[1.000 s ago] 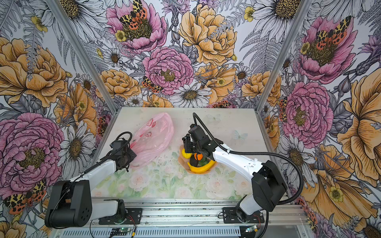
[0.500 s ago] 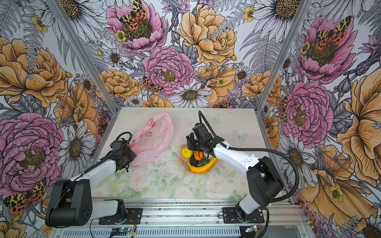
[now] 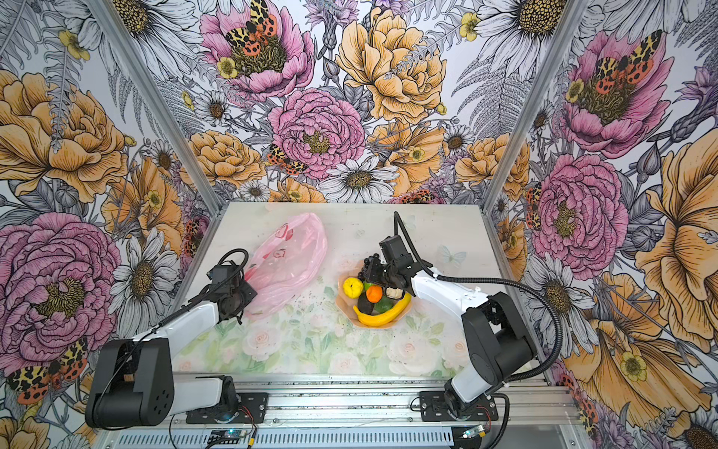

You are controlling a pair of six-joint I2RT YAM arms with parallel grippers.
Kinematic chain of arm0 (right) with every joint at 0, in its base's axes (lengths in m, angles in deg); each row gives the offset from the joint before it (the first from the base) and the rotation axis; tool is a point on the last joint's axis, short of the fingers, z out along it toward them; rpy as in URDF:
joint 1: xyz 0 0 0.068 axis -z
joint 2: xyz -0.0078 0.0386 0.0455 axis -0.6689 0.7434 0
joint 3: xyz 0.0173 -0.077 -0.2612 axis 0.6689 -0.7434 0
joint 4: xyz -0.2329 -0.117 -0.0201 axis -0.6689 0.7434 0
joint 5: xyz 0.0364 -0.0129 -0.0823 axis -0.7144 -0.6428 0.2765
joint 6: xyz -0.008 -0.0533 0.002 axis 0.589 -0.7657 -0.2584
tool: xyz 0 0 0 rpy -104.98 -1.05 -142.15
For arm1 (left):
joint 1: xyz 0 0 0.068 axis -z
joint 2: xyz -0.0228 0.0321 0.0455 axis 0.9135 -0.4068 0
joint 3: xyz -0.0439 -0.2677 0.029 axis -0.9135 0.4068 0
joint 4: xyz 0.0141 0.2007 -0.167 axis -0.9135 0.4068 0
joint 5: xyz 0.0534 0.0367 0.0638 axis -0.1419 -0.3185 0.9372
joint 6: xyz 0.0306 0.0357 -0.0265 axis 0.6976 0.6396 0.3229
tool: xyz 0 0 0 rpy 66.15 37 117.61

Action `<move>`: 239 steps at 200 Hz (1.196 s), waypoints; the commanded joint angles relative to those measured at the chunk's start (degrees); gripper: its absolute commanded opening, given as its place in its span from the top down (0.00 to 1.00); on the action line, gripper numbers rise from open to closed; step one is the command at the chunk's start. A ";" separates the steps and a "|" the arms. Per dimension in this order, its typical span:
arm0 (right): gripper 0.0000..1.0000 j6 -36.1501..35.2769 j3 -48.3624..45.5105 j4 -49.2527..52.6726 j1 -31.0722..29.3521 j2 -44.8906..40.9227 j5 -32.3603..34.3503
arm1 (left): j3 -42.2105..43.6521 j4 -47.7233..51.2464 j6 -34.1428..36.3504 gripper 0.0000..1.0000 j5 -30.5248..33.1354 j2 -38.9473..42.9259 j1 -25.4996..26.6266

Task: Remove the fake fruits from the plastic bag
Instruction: 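Carry the grapes over the peach bowl with the right gripper, then lower grapes into the bowl, open right gripper while left releases bag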

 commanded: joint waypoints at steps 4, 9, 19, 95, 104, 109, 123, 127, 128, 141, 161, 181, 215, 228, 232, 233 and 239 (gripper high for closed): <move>0.69 0.39 -0.82 -1.84 0.95 -0.46 -0.30 | 0.73 -1.92 1.15 1.00 -0.94 -0.43 -0.68; 0.69 0.41 -1.03 -1.91 1.19 -0.59 -0.27 | 0.74 -1.92 1.11 1.00 -0.93 -0.45 -0.64; 0.66 0.49 -1.47 -1.91 1.64 -0.76 -0.03 | 0.73 -1.90 1.10 1.00 -0.98 -0.35 -0.65; 0.46 0.58 -4.72 -2.01 3.75 -3.67 1.01 | 0.64 -1.90 1.15 1.00 -1.02 -0.52 -0.69; 0.44 0.58 -4.92 -2.01 3.85 -4.10 1.11 | 0.65 -1.86 1.10 1.00 -1.03 -0.52 -0.64; 0.43 0.68 -5.01 -2.01 3.93 -4.42 1.16 | 0.65 -1.90 1.17 1.00 -1.03 -0.52 -0.63; 0.38 0.70 -5.39 -2.05 4.00 -5.38 1.55 | 0.65 -1.87 1.10 1.00 -1.02 -0.52 -0.64; 0.35 0.62 -5.45 -2.02 4.03 -5.69 1.69 | 0.63 -1.86 1.12 1.00 -1.02 -0.52 -0.62; 0.34 0.59 -5.61 -2.03 4.04 -5.90 1.79 | 0.64 -1.88 1.15 1.00 -1.02 -0.52 -0.67; 0.27 0.17 -6.06 -2.17 4.11 -6.81 2.51 | 0.65 -1.81 1.17 1.00 -1.07 -0.52 -0.63; 0.24 -0.02 -6.50 -2.14 4.52 -7.80 2.35 | 0.57 -1.75 1.14 1.00 -1.02 -0.52 -0.59; 0.20 0.45 -7.14 -2.06 4.74 -8.60 2.70 | 0.41 -1.64 1.10 1.00 -0.94 -0.43 -0.67; 0.18 0.86 -7.88 -2.04 5.01 -10.32 3.58 | 0.47 -1.55 1.14 1.00 -0.96 -0.26 -0.64; 0.17 0.94 -7.95 -2.01 5.16 -11.13 3.74 | 0.41 -1.51 1.18 1.00 -1.02 -0.25 -0.64; 0.17 1.05 -8.04 -2.01 5.18 -11.45 3.84 | 0.47 -1.52 1.22 1.00 -1.02 -0.30 -0.60; 0.17 1.04 -8.04 -2.01 5.18 -11.54 3.88 | 0.47 -1.58 1.24 1.00 -1.07 -0.27 -0.61; 0.17 1.12 -8.17 -2.01 5.26 -11.88 4.00 | 0.47 -1.47 1.19 1.00 -1.03 -0.25 -0.59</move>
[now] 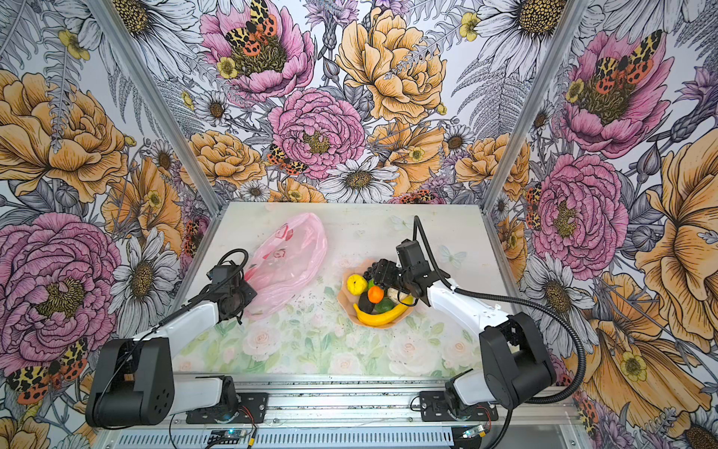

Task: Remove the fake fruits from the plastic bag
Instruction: 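Lower grapes into the bowl, open right gripper while left releases bag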

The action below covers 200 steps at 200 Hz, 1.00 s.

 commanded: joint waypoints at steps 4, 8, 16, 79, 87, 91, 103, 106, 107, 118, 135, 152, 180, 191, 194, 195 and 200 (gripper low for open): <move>0.16 0.62 -0.54 -0.27 0.79 -3.08 1.86 | 0.46 -1.51 1.20 1.00 -1.02 -0.06 -0.48; 0.15 0.61 -0.58 -0.20 0.83 -3.39 1.97 | 0.39 -1.47 1.24 1.00 -1.02 -0.10 -0.49; 0.13 0.65 -0.70 -0.24 0.97 -3.79 2.14 | 0.34 -1.46 1.19 1.00 -1.07 0.03 -0.43; 0.01 1.35 -1.33 1.00 2.84 -6.95 3.72 | -2.21 -1.77 1.67 1.00 -4.87 -2.15 0.66; 0.00 1.27 -1.79 1.35 3.40 -7.71 4.90 | -3.61 -1.01 1.80 1.00 -5.19 -3.25 1.35; 0.00 1.27 -2.09 1.48 4.00 -8.28 5.44 | -4.22 -0.53 1.92 1.00 -5.40 -3.94 1.69; 0.01 1.31 -3.09 1.58 5.99 -9.62 5.66 | -7.03 -0.02 2.47 1.00 -7.15 -6.14 2.81; 0.01 1.32 -3.31 1.54 6.50 -9.99 5.59 | -7.90 0.16 2.65 1.00 -7.57 -6.77 3.26; 0.01 1.29 -3.36 1.57 6.57 -10.11 5.59 | -8.15 0.18 2.71 1.00 -7.66 -6.97 3.42; 0.00 1.13 -3.89 1.66 8.07 -11.45 5.59 | -11.66 1.55 3.47 1.00 -7.62 -9.09 5.62; 0.00 0.44 -4.42 1.93 9.68 -13.51 5.62 | -18.51 4.03 5.85 1.00 -7.80 -13.27 9.62; 0.01 0.12 -5.25 2.63 11.53 -15.46 5.60 | -26.68 7.19 9.19 1.00 -9.35 -18.42 13.10; 0.00 -0.06 -8.20 2.80 13.23 -19.12 4.69 | -41.89 15.14 14.76 1.00 -10.47 -27.93 16.75; 0.01 0.16 -9.53 3.39 13.43 -20.70 5.35 | -46.94 16.91 16.15 1.00 -12.19 -32.15 17.47; 0.00 0.16 -9.85 3.52 13.47 -21.08 5.41 | -48.18 17.46 16.47 1.00 -12.53 -32.95 17.65; 0.00 0.19 -9.96 3.56 13.48 -21.16 5.41 | -48.77 17.62 16.60 1.00 -12.64 -33.20 17.69; 0.00 0.30 -10.36 3.69 13.57 -21.75 5.37 | -50.94 18.45 17.23 1.00 -13.25 -34.47 18.00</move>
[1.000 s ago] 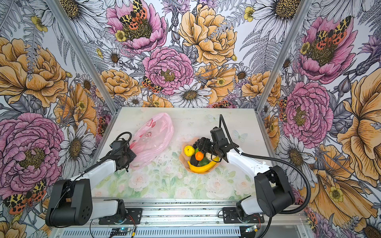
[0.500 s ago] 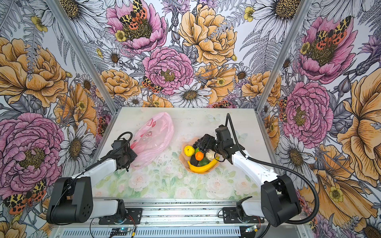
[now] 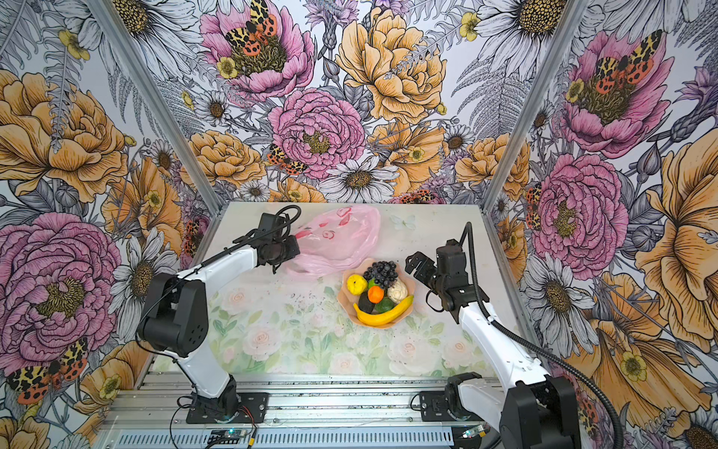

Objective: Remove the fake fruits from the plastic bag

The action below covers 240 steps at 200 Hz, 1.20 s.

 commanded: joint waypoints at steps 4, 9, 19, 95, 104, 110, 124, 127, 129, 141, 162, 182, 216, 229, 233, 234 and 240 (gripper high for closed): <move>0.01 -0.51 -2.52 1.70 0.36 -3.42 0.63 | -9.36 8.32 6.49 1.00 -4.44 -6.64 1.32; 0.00 -0.41 -2.91 1.85 0.48 -3.76 0.50 | -11.46 9.13 7.34 1.00 -5.05 -7.79 1.68; 0.01 -0.19 -3.66 1.95 0.53 -4.58 -0.04 | -15.63 10.90 9.02 1.00 -5.67 -9.95 2.30; 0.00 -0.19 -6.34 5.04 -4.52 -6.16 1.46 | -46.25 25.01 16.65 0.81 0.66 -27.73 2.82; 0.00 0.38 -6.79 5.05 -5.90 -6.17 2.58 | -50.13 27.07 16.63 0.71 2.33 -29.31 2.84; 0.00 0.78 -7.15 5.06 -6.70 -6.11 3.13 | -51.85 27.98 16.62 0.66 2.88 -30.25 2.84; 0.00 1.51 -7.95 5.18 -8.04 -5.82 4.20 | -54.42 29.09 16.56 0.53 2.45 -31.37 2.88; 0.01 1.73 -8.14 5.22 -8.26 -5.83 4.32 | -54.71 29.09 16.47 0.50 2.22 -31.43 3.01; 0.01 1.87 -8.21 5.25 -8.32 -5.82 4.39 | -54.85 29.09 16.41 0.48 1.98 -31.46 3.02; 0.01 2.29 -8.81 5.19 -8.56 -5.81 4.81 | -55.19 29.09 16.34 0.40 1.48 -31.24 3.36; 0.01 2.56 -9.07 5.27 -9.04 -5.64 4.63 | -54.35 29.10 15.56 0.30 2.79 -29.69 3.92; 0.01 3.39 -9.51 5.18 -9.91 -5.46 4.47 | -52.37 29.31 13.22 0.21 2.14 -27.18 3.55; 0.01 4.68 -10.54 5.05 -12.07 -5.16 6.12 | -47.23 30.85 8.23 0.15 -0.11 -21.10 3.17; 0.01 4.68 -10.32 4.61 -12.90 -4.43 6.06 | -43.67 30.84 6.72 0.14 2.06 -17.44 3.54; 0.00 4.68 -10.18 4.41 -13.27 -4.29 5.99 | -42.46 30.77 6.18 0.13 2.62 -16.24 3.61; 0.00 4.68 -10.21 4.38 -13.31 -4.22 6.02 | -42.10 30.72 6.01 0.13 2.73 -16.00 3.58; 0.00 4.76 -10.10 3.90 -13.84 -4.15 6.14 | -40.09 30.53 5.16 0.13 3.67 -14.06 3.68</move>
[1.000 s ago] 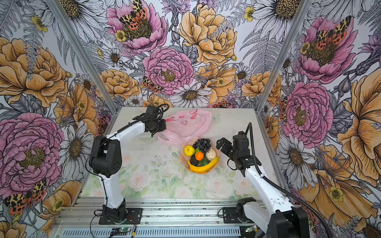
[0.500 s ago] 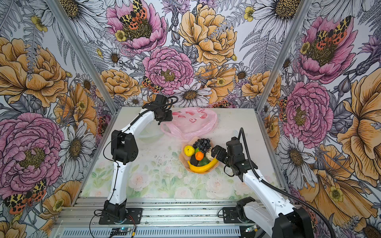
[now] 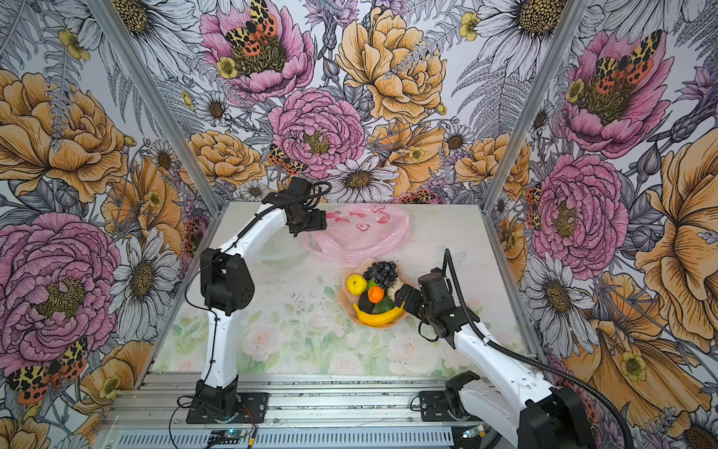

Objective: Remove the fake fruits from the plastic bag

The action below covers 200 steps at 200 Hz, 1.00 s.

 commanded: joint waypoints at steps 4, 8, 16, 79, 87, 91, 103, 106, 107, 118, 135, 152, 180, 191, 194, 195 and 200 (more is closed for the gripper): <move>0.01 1.17 0.19 -1.79 -1.62 0.80 1.64 | 6.37 0.14 -5.05 0.10 3.73 9.37 0.43; 0.01 1.26 0.08 -2.10 -1.92 0.85 1.64 | 7.91 -0.36 -5.47 0.08 4.39 10.58 0.55; 0.00 1.40 0.04 -2.90 -2.20 1.08 1.42 | 11.33 -1.91 -5.90 0.07 5.30 13.39 0.75; 0.01 1.88 0.74 -11.04 -3.69 6.91 -2.89 | 39.41 -19.04 -8.21 0.05 9.03 33.83 0.65; 0.01 1.71 1.08 -11.30 -3.96 7.53 -2.97 | 41.96 -20.51 -8.65 0.05 9.08 35.31 0.29; 0.01 1.62 1.36 -11.44 -4.08 7.82 -3.12 | 43.15 -21.18 -8.86 0.05 9.06 36.03 -0.10; 0.01 1.25 1.86 -11.98 -4.56 8.63 -3.31 | 46.25 -22.72 -9.33 0.05 8.83 37.46 -0.87; 0.01 1.17 2.02 -12.18 -4.67 8.92 -3.41 | 46.75 -23.02 -9.41 0.05 8.74 37.77 -1.03; 0.01 1.11 2.08 -12.22 -4.69 9.01 -3.41 | 46.92 -23.02 -9.46 0.05 8.74 37.82 -1.14; 0.00 0.97 2.49 -12.87 -5.18 9.76 -3.59 | 48.41 -23.26 -9.65 0.05 8.68 38.37 -1.74; 0.00 1.05 2.88 -13.85 -5.76 11.18 -3.68 | 50.04 -23.25 -10.15 0.05 9.44 39.11 -2.29; 0.00 1.22 3.23 -14.82 -6.20 12.15 -3.42 | 52.21 -23.49 -11.73 0.05 10.72 40.46 -3.23; 0.00 0.96 4.74 -16.23 -7.08 14.26 -3.49 | 56.82 -25.66 -14.16 0.05 9.04 43.44 -6.28; 0.00 1.04 5.43 -16.92 -7.56 15.30 -3.52 | 57.99 -25.79 -14.26 0.05 9.21 44.41 -7.17; 0.01 1.09 5.62 -17.18 -7.68 15.57 -3.58 | 58.27 -25.81 -14.30 0.05 9.33 44.74 -7.34; 0.00 1.11 5.68 -17.31 -7.69 15.63 -3.58 | 58.35 -25.82 -14.28 0.05 9.34 44.82 -7.37; 0.01 1.14 6.05 -17.62 -7.91 16.19 -3.67 | 58.94 -25.79 -14.31 0.05 9.51 45.25 -7.69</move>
